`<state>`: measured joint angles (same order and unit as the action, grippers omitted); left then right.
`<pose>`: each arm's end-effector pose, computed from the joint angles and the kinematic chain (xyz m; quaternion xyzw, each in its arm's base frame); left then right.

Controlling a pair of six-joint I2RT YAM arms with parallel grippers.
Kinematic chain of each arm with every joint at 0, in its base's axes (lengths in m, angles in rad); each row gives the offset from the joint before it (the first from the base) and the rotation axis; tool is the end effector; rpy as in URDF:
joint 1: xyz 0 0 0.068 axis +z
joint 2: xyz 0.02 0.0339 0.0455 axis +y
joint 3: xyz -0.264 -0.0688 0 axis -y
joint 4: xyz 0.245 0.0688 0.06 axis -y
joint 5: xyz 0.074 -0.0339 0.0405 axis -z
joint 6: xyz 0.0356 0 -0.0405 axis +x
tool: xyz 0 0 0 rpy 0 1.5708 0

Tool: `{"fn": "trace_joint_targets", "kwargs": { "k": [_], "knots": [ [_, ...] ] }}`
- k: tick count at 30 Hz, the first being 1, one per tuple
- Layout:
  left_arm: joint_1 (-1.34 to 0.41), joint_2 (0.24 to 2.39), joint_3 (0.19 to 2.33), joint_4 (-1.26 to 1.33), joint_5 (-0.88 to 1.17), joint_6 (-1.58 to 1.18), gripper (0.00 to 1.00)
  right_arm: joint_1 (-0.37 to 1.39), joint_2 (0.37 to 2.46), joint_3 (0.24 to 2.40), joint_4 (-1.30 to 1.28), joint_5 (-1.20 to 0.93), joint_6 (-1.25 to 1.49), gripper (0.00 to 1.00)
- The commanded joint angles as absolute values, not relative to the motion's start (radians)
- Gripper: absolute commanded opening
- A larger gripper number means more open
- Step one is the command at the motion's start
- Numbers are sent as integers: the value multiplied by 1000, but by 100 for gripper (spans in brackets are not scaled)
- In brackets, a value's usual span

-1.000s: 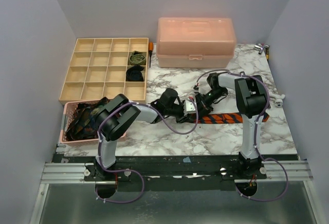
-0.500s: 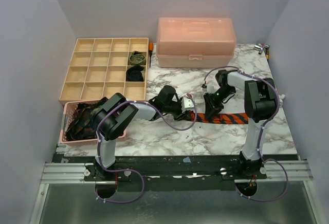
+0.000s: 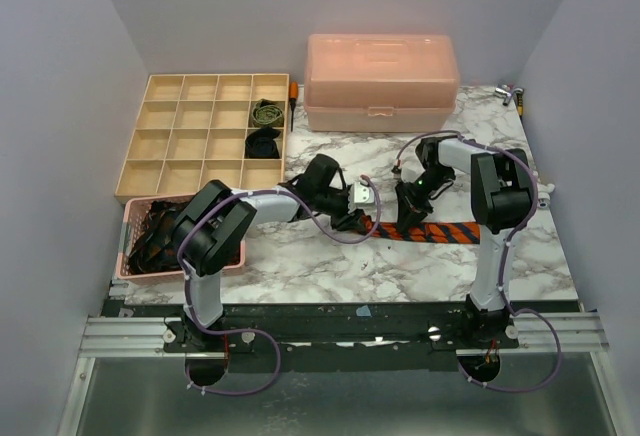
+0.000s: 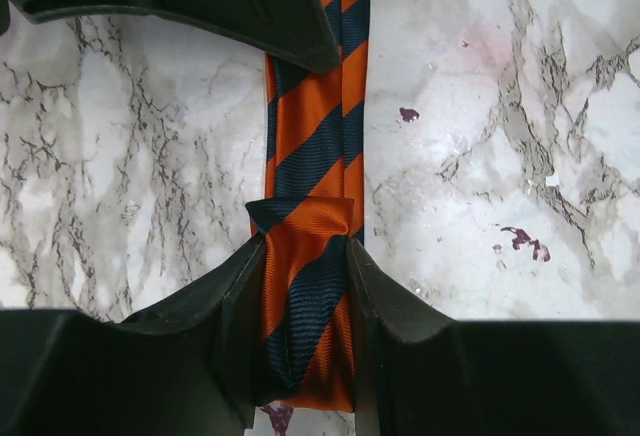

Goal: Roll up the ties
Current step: Roll the tie at the center of the board.

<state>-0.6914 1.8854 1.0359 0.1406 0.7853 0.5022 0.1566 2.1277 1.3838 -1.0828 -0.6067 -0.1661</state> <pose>0.2796 -0.2641 0.1556 0.6040 0.6045 -0.3826 0.3514 0.3468 0.0753 0.1160 0.1144 -0.9404 -0.2969 0.1204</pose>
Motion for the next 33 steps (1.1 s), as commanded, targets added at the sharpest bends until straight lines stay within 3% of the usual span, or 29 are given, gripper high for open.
{"fn": "trace_joint_targets", "kwargs": {
  "k": [1, 9, 26, 33],
  "knots": [
    [-666, 1896, 1009, -57, 703, 556, 26, 130, 2223, 1346, -908, -318, -224, 15],
    [-687, 1984, 1074, -104, 587, 522, 28, 127, 2237, 1389, -910, -266, -255, 14],
    [-755, 2054, 1191, -8, 589, 355, 31, 25, 2287, 1515, -945, -169, -375, 14],
    [-755, 2059, 1138, -11, 523, 348, 30, 13, 2136, 1578, -1142, -361, -425, 32]
  ]
}}
